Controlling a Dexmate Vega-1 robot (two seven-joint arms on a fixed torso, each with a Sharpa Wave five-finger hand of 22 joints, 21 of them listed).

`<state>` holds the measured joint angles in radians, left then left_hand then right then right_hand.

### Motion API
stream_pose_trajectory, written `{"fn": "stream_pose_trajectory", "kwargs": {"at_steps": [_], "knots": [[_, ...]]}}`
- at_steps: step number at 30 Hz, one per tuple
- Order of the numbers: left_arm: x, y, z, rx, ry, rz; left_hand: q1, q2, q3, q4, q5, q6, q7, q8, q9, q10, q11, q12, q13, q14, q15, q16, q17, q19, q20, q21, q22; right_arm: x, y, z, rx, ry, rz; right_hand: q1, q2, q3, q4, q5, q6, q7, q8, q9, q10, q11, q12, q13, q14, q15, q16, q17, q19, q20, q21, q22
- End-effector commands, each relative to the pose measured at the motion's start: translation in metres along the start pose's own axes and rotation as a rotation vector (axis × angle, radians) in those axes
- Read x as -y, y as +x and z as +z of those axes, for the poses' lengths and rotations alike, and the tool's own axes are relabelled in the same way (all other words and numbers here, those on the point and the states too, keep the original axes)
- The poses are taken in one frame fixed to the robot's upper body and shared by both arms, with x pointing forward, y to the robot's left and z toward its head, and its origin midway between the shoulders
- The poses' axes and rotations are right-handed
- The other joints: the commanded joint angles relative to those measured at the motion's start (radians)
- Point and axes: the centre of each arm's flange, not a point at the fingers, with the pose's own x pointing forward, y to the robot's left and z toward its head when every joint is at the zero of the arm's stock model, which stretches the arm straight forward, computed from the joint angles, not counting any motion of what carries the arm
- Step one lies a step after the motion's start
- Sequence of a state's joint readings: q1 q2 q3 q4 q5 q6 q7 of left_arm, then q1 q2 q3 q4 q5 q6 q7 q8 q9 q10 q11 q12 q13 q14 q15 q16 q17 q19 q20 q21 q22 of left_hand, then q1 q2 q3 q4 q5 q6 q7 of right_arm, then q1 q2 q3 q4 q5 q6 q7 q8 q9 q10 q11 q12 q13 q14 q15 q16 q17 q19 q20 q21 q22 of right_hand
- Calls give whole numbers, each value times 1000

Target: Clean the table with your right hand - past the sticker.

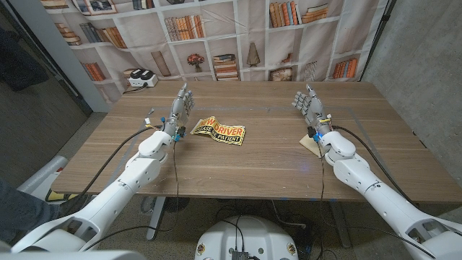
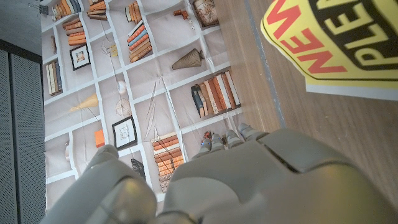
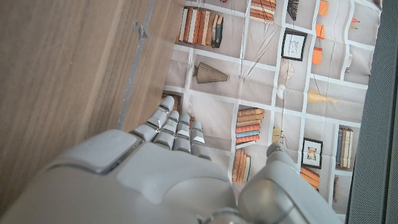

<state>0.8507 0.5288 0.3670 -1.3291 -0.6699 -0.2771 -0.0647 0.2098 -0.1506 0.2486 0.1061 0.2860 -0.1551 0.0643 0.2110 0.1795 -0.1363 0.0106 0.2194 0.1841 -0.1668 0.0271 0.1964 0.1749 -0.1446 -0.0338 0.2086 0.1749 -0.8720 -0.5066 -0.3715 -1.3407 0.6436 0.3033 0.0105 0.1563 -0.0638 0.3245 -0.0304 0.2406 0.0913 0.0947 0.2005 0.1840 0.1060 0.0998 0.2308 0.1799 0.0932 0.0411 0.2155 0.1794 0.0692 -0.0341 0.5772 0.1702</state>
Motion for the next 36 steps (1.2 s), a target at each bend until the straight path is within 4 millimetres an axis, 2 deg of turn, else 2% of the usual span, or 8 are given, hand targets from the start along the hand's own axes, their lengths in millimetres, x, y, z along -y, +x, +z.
{"fn": "stream_pose_trajectory", "kwargs": {"at_steps": [1, 7, 21, 24, 28, 36], "knots": [[2, -5, 8, 0, 33, -32, 5, 0, 0, -5, 7, 7, -4, 7, 5, 3, 2, 2, 1, 3, -2, 4, 5, 2, 2, 2, 4, -5, -11, 6, 46, -17, -2, 14, -1, 4, -6, 2, 15, -1, 8, 3, 11, 0, 9, 2, 13, -2, 3, 3, 14, -33, -2, 4], [5, -5, 9, -6, 42, -32, 7, 2, 0, -6, 9, 9, -5, 6, 5, 5, 3, 2, 1, 6, -4, 3, 5, 2, 4, 2, 4, -4, -22, 9, 67, -28, -6, 21, 2, 5, -11, 0, 23, -8, 9, 3, 26, -2, 13, 3, 24, -6, 3, 3, 25, -35, -4, 4], [14, -5, 17, 13, 29, -32, 20, 13, -1, -10, 15, 31, -5, 9, 5, 22, 2, 4, 1, 21, -5, 4, 5, 7, 10, 1, 4, 14, -47, 16, 93, -47, -31, 35, 6, 7, -20, -2, 45, -17, 13, 4, 51, -7, 17, 3, 44, -16, 4, 2, 45, -39, -9, 4], [14, -4, 17, 17, 24, -26, 29, 21, 1, -13, 18, 46, -1, 12, 5, 35, 8, 7, 1, 35, 1, 7, 4, 12, 14, 1, 4, 17, -53, 17, 91, -49, -33, 40, 8, 7, -25, -4, 64, -24, 17, 4, 77, -13, 23, 3, 70, -24, 9, 3, 71, -33, -9, 4], [16, -3, 20, 24, 31, -21, 49, 33, 2, -20, 24, 84, 9, 19, 5, 67, 19, 12, 1, 62, 5, 8, 4, 38, -2, 7, 4, 19, -61, 18, 100, -56, -34, 41, 7, 7, -26, -5, 73, -24, 19, 4, 84, -13, 24, 4, 74, -25, 8, 3, 75, -32, -10, 4], [17, -7, 19, 6, 50, -21, 61, 41, 4, -24, 26, 103, 5, 22, 5, 84, 13, 14, 1, 76, 2, 9, 4, 43, 2, 6, 4, 21, -78, 25, 128, -140, -36, 46, 9, 7, -30, -6, 86, -27, 21, 4, 97, -16, 26, 4, 77, -27, 5, 3, 83, -34, -14, 4]]}}
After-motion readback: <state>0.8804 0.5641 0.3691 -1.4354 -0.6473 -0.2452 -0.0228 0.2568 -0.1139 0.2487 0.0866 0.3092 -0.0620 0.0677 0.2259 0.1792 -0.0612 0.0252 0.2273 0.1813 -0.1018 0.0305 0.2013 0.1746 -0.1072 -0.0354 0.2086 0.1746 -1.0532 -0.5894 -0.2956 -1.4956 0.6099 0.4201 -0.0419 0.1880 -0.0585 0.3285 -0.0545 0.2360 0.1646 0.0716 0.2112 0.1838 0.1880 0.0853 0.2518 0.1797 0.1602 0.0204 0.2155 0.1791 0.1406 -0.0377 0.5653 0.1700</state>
